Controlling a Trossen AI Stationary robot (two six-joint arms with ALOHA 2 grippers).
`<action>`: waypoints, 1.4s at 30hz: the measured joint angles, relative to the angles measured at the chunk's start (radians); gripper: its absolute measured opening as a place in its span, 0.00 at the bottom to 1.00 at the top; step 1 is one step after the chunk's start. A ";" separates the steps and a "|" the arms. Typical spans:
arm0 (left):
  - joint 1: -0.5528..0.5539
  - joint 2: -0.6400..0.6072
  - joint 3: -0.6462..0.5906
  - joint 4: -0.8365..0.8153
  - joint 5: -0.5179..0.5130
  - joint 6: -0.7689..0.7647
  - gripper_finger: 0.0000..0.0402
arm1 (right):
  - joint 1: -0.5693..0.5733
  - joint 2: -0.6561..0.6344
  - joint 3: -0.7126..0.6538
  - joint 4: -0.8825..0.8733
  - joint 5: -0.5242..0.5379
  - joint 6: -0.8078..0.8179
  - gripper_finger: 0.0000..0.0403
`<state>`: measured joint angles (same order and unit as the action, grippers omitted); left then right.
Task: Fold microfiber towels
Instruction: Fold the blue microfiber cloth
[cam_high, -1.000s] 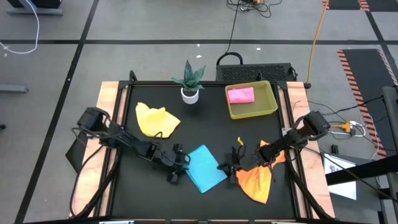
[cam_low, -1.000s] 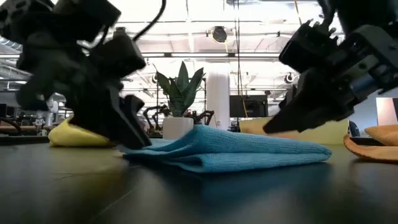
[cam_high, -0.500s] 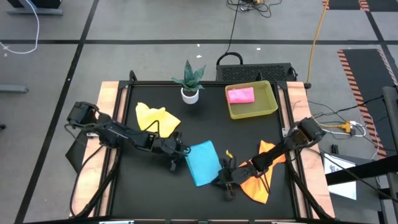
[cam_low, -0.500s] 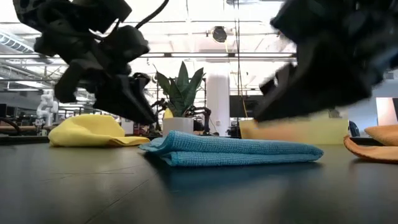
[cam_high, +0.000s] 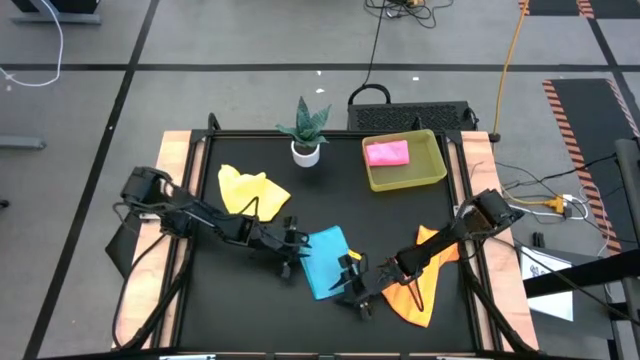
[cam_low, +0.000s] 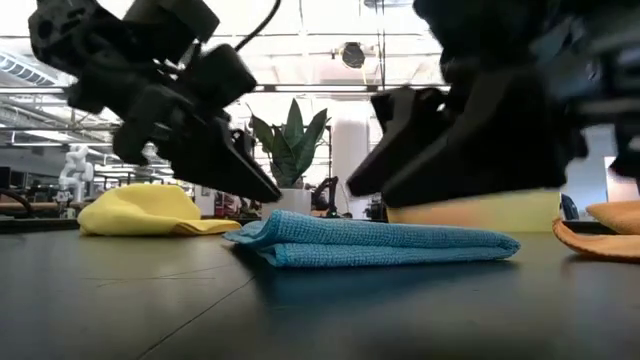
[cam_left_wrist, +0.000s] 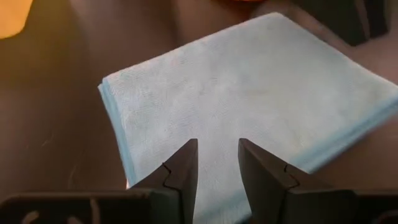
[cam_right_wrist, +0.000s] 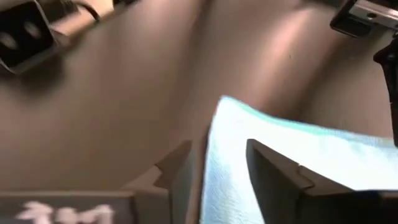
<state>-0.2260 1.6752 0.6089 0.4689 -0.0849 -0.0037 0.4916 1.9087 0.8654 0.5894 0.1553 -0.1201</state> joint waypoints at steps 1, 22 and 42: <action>0.004 0.018 0.003 0.017 0.000 -0.005 0.29 | -0.006 0.008 0.000 0.001 -0.001 -0.008 0.37; 0.034 0.026 0.002 -0.099 -0.025 -0.075 0.29 | -0.028 0.068 0.024 -0.018 0.009 -0.042 0.02; -0.049 0.195 0.004 0.190 -0.025 -0.062 0.29 | -0.081 -0.069 0.124 -0.152 -0.294 0.270 0.02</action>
<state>-0.2751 1.8705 0.6125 0.6593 -0.1099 -0.0654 0.4101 1.8394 0.9890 0.4379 -0.1387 0.1503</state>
